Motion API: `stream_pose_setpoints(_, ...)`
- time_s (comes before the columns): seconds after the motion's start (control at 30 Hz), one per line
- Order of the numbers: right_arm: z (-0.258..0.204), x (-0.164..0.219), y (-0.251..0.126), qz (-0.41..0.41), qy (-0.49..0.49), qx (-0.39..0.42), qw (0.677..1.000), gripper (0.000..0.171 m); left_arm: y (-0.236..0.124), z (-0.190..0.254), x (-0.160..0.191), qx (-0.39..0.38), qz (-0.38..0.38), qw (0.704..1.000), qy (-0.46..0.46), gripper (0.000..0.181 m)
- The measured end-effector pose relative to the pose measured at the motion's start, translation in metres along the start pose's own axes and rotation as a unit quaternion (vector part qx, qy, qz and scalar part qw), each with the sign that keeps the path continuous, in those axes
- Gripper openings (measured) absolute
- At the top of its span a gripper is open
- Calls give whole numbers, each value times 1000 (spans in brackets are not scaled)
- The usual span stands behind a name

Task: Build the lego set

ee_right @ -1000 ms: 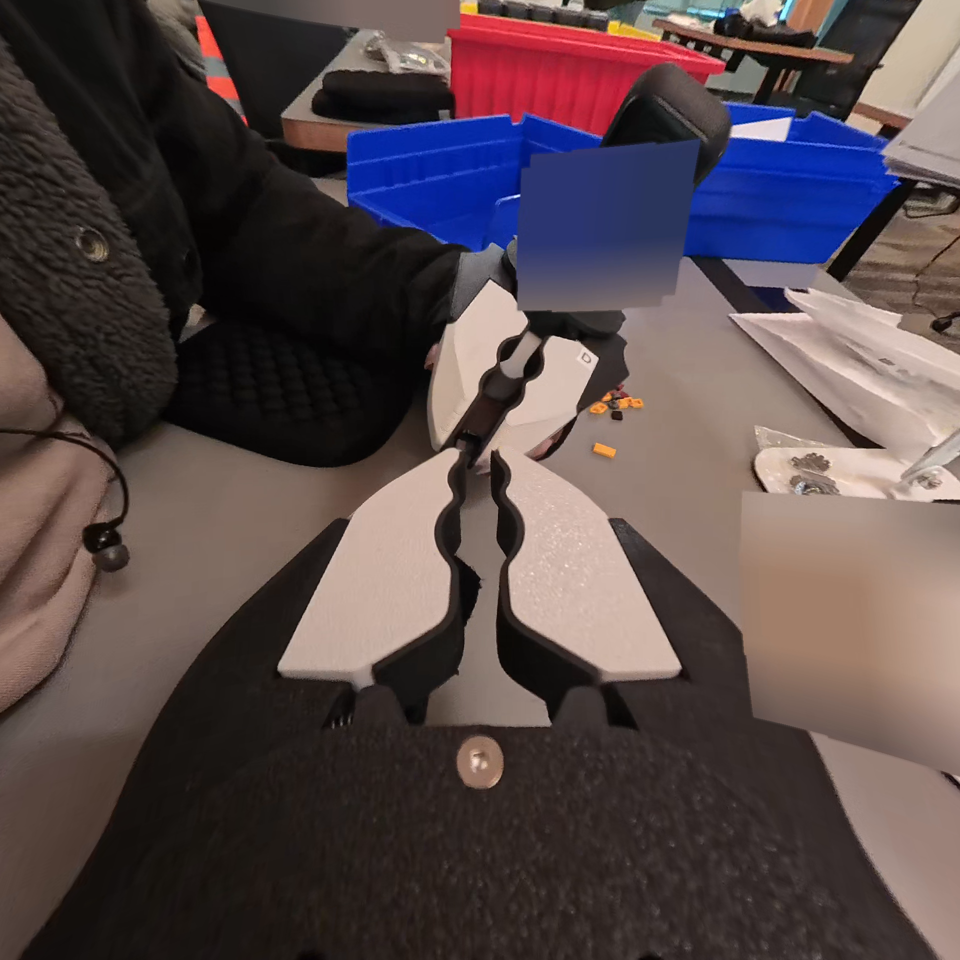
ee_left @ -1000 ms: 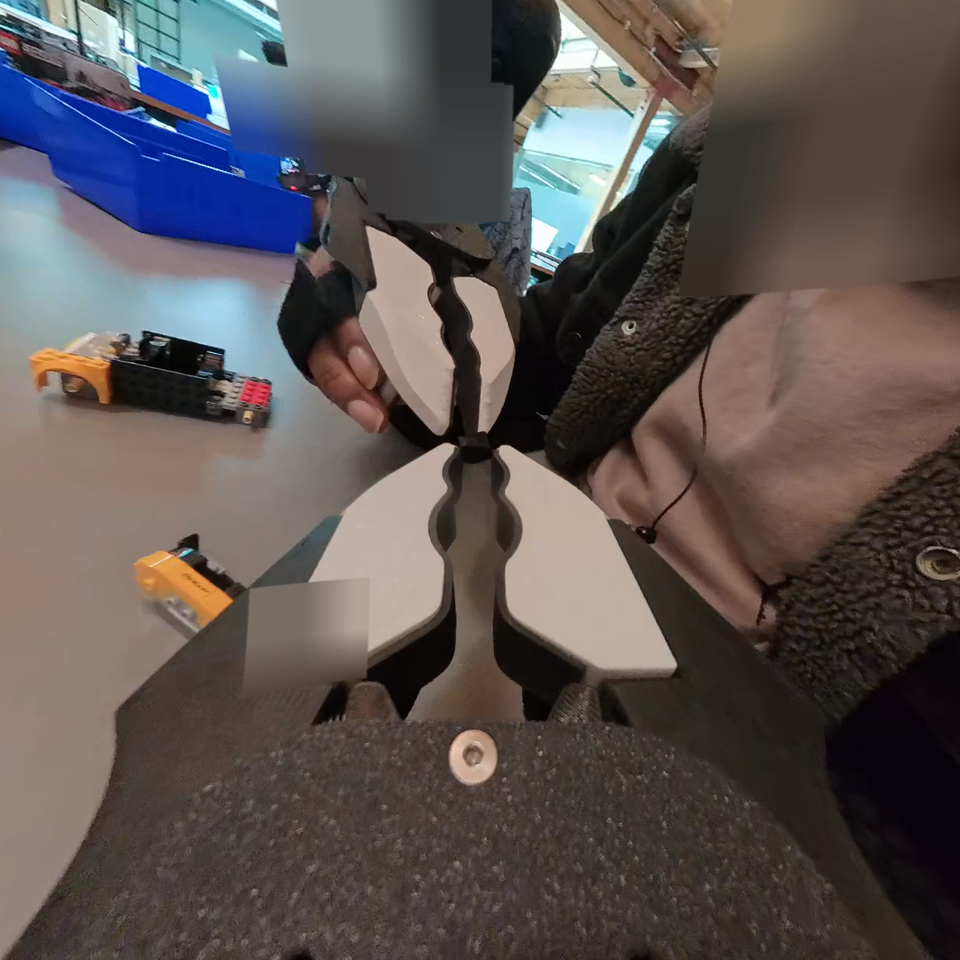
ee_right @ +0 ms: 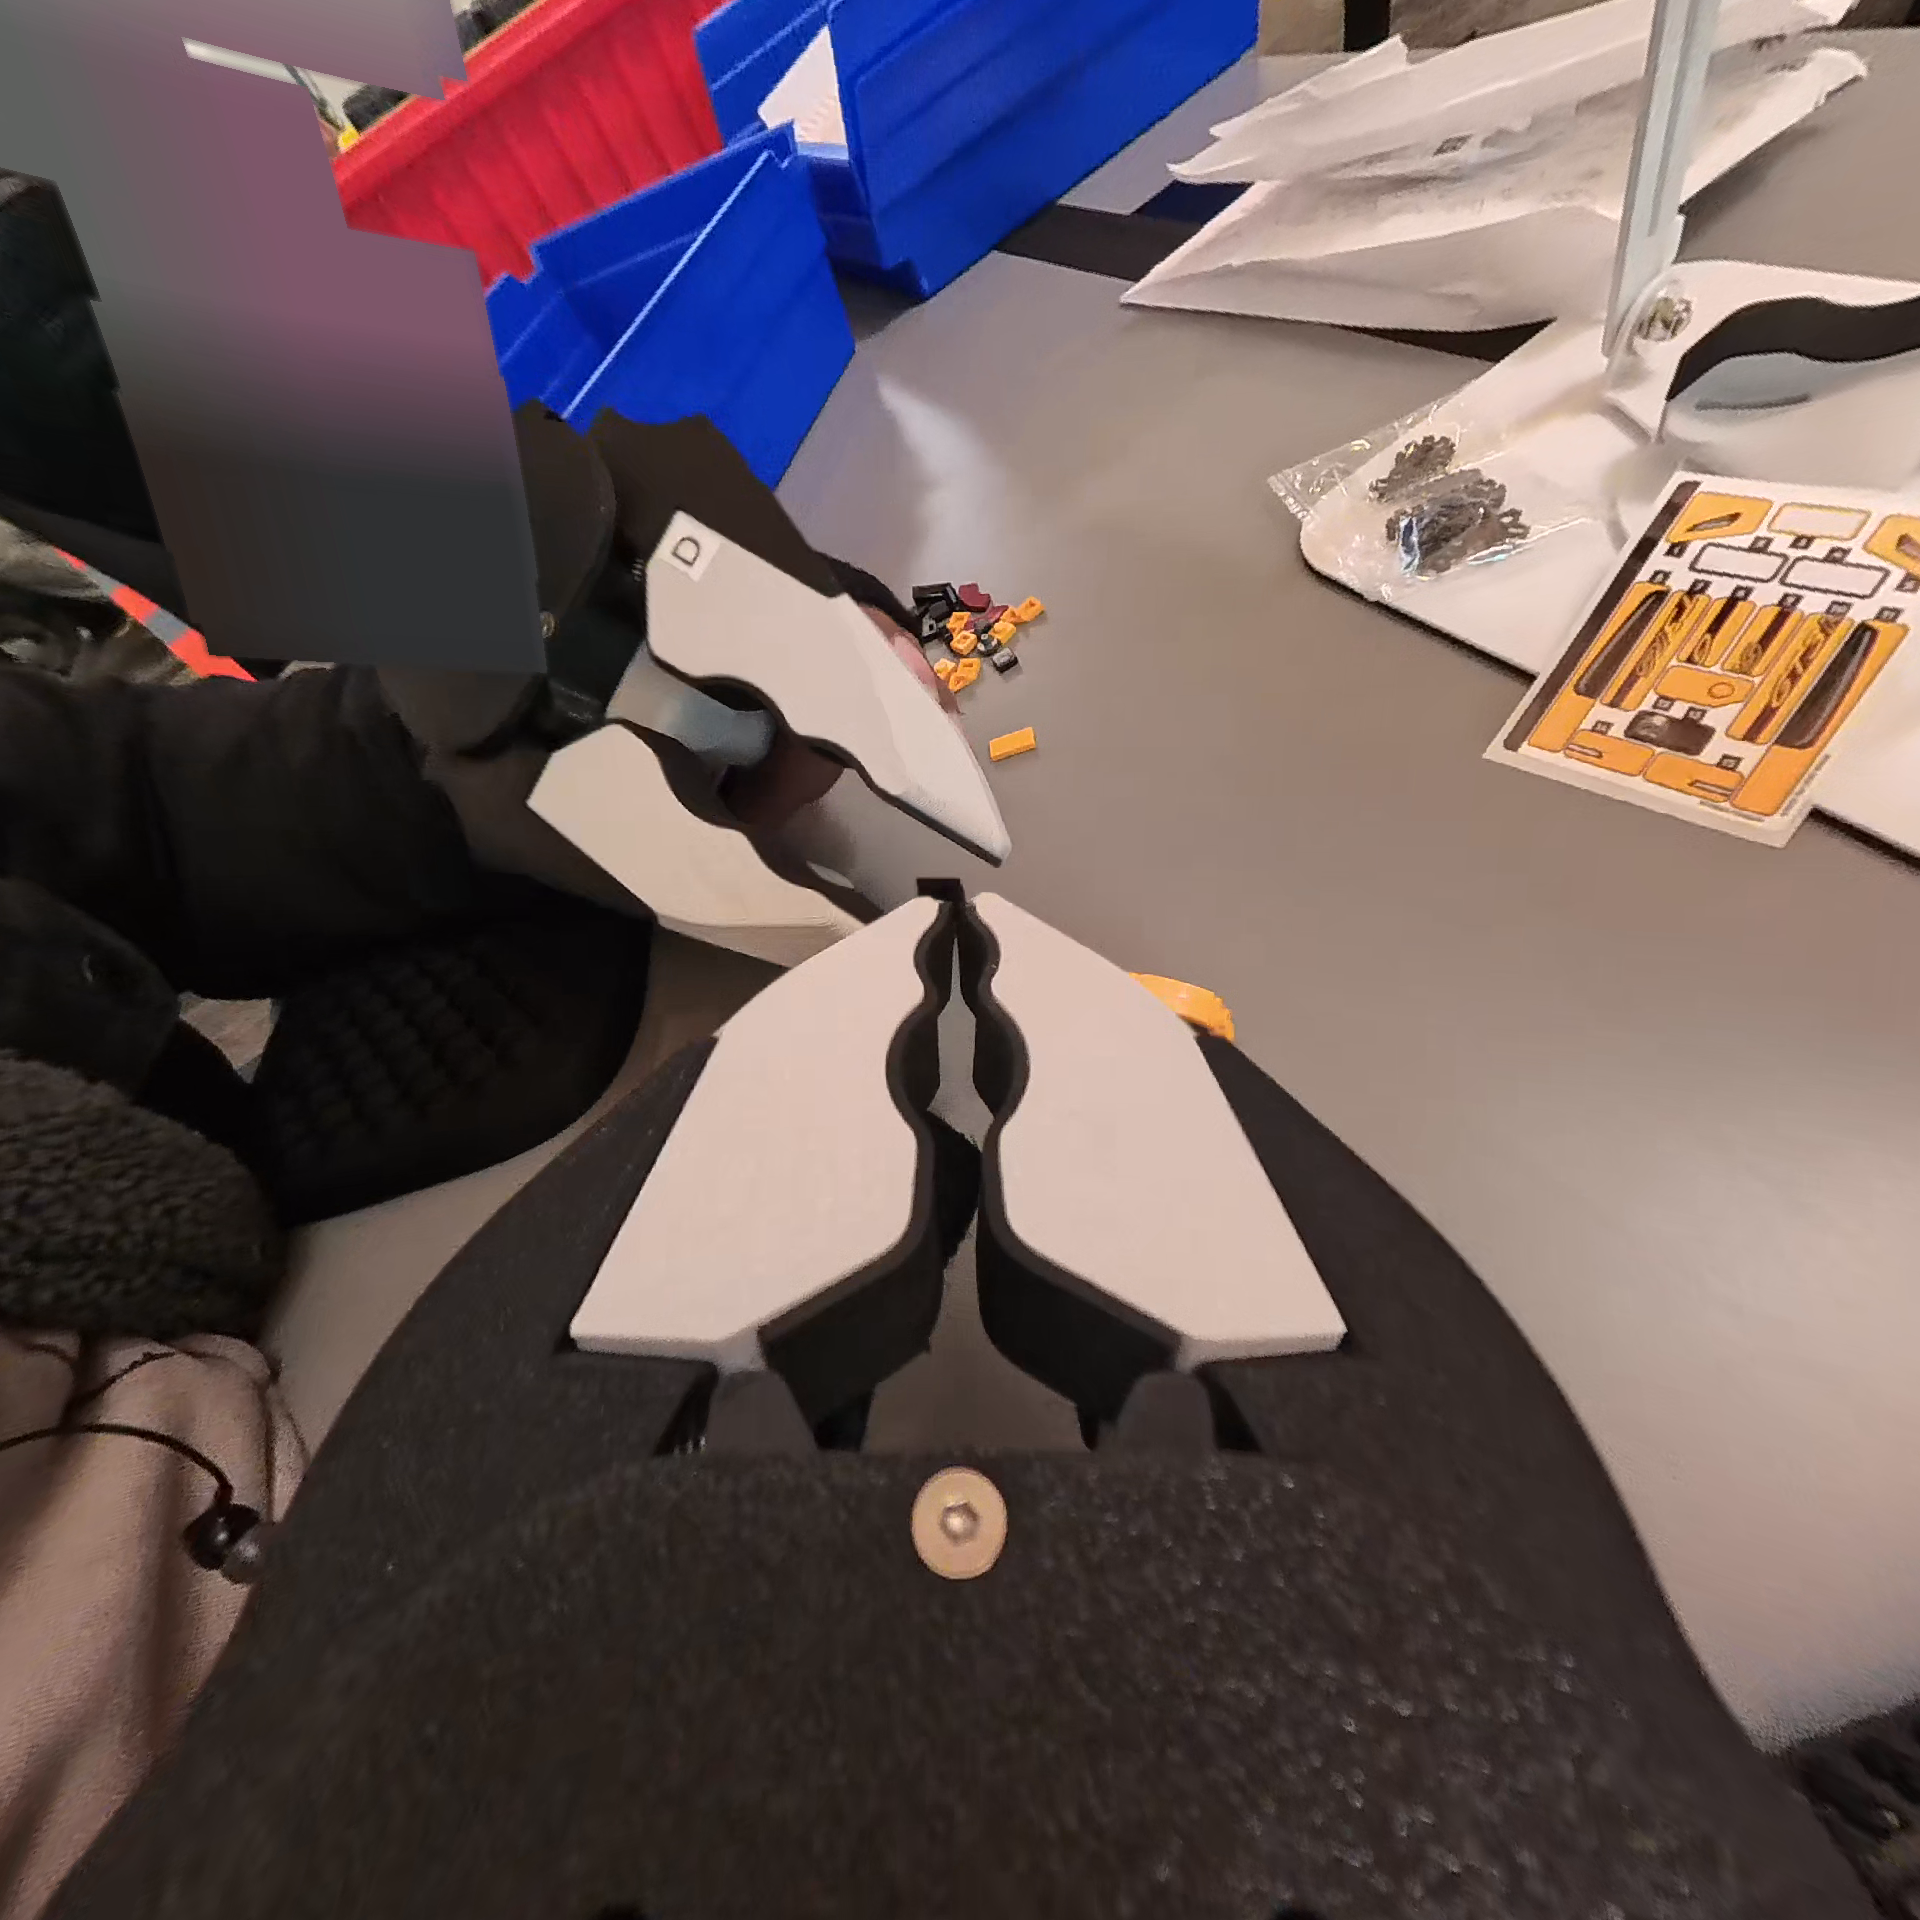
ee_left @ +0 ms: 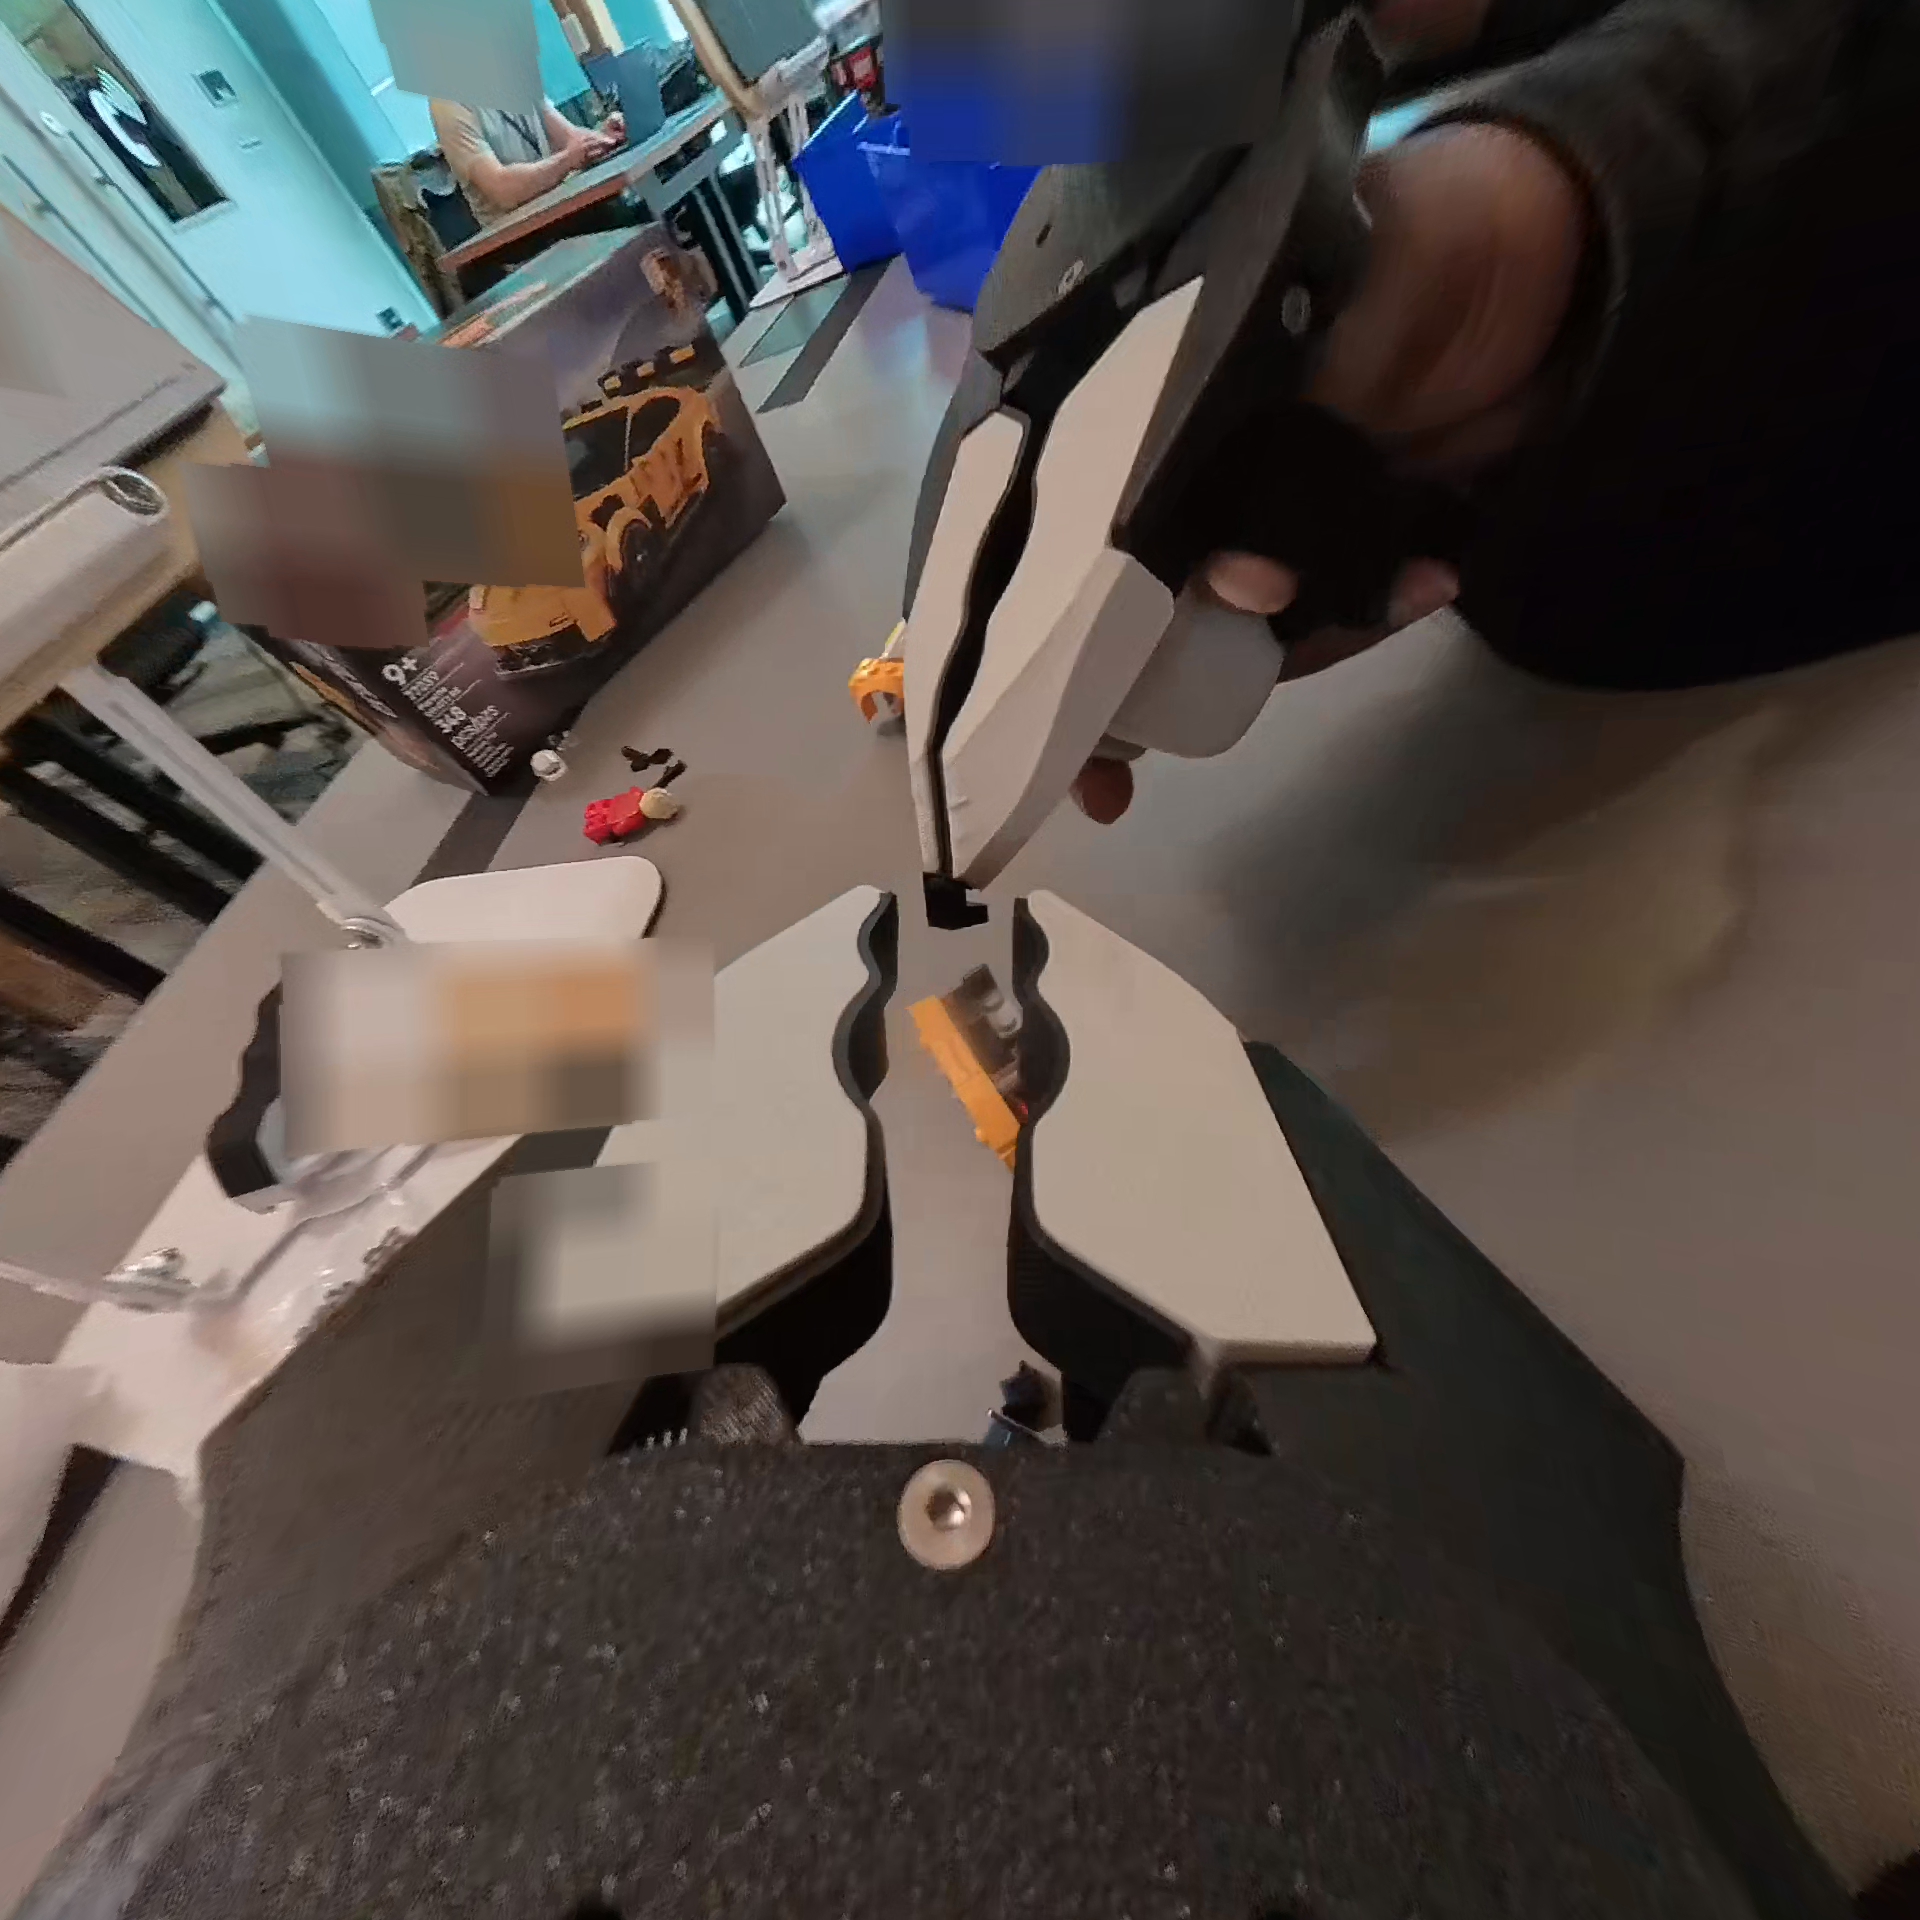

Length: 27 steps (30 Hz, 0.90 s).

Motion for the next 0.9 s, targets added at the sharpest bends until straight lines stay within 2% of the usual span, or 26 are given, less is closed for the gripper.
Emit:
stream_pose_setpoints(0.17, 3, 2, 1, -4, 15, 3, 1000, 1, 0, -1, 2, -17, -10, 1000, 23, 10)
stream_pose_setpoints(0.33, 2, 3, 1, -8, 18, -6, 1000, 1, 0, 0, 3, 5, -5, 1000, -8, 10)
stream_pose_setpoints(0.7, -7, 0, -2, 7, -55, -41, 998, 3, -7, 2, 1, 109, 36, 985, -127, 9)
stream_pose_setpoints(0.9, -18, -2, -6, 28, -145, -60, 987, 9, -13, 8, -1, 193, 59, 960, -194, 9)
Point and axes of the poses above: each gripper's, where its closed fingertips meet, y out along the fingers, x out of its underside, z = x × y across the jaws, the point moved 4 cm from there along -y, back along the fingers, and after that the axes turned 10 degrees about -y, right-handed, at the moved point
